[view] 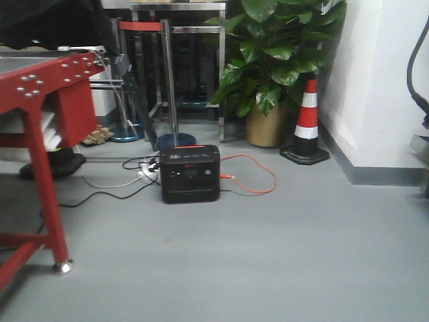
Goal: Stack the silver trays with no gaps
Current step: 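Keep holding the tray with both grippers while turning toward another shelf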
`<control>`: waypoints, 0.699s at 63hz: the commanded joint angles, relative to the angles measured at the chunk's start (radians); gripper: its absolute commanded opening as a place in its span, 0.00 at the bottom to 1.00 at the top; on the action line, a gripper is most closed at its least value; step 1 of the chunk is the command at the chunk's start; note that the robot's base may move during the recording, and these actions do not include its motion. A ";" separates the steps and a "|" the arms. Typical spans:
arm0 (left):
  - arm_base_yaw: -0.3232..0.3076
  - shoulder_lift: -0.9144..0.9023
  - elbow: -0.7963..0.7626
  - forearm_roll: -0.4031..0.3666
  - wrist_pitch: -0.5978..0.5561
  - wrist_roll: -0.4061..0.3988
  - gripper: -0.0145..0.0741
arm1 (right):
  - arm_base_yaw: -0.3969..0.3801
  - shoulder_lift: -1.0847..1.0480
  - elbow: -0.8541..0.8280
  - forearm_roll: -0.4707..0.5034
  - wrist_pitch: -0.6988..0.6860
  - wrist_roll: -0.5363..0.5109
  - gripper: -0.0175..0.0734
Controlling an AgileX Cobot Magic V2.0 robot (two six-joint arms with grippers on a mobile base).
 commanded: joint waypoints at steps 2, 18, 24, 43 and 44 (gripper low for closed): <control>0.005 -0.003 -0.008 0.013 -0.019 0.008 0.14 | -0.001 -0.015 -0.014 0.007 -0.057 -0.012 0.12; 0.005 -0.003 -0.008 0.013 -0.019 0.008 0.14 | -0.001 -0.015 -0.014 0.007 -0.057 -0.012 0.12; 0.005 -0.003 -0.008 0.013 -0.019 0.008 0.14 | -0.001 -0.015 -0.014 0.007 -0.057 -0.012 0.12; 0.005 -0.003 -0.008 0.013 -0.019 0.008 0.14 | -0.001 -0.015 -0.014 0.007 -0.057 -0.012 0.12; 0.005 -0.003 -0.008 0.013 -0.019 0.008 0.14 | -0.001 -0.015 -0.014 0.007 -0.057 -0.012 0.12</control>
